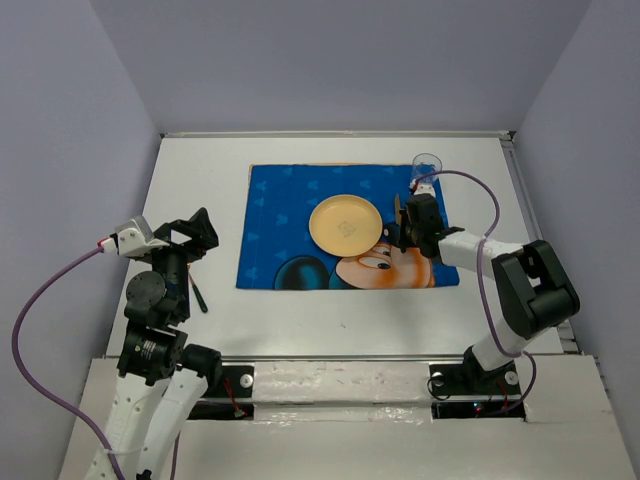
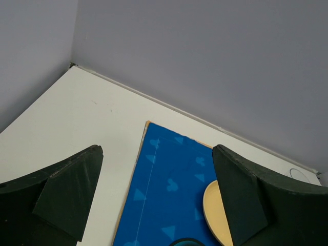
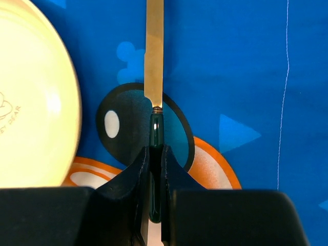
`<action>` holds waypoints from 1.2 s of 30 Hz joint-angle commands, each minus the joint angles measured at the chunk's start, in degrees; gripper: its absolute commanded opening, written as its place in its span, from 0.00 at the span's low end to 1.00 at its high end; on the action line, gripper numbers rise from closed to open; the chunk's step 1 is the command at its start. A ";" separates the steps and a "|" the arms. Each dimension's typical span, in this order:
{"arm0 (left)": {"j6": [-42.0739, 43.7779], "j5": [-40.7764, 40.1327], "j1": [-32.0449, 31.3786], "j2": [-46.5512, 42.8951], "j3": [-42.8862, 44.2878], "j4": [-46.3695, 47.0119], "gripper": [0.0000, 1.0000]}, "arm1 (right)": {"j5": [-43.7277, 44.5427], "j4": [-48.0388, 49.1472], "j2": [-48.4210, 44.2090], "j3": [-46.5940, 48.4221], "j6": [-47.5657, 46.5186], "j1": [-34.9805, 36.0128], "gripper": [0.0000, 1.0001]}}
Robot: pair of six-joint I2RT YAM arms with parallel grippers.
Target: Set the dinner table for one person
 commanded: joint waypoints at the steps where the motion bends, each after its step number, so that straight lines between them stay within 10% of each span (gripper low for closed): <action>1: 0.90 0.37 -0.18 0.60 0.12 2.82 0.99 | -0.05 1.08 0.70 1.73 0.81 -0.69 0.00; 23: -1.02 1.25 0.08 4.55 0.81 1.59 0.99 | -3.56 -3.22 -13.79 1.21 2.39 -0.69 0.93; 36: -10.79 7.31 1.13 21.95 14.88 -26.44 0.98 | -15.08 -4.72 -29.97 -3.37 6.35 -0.69 1.00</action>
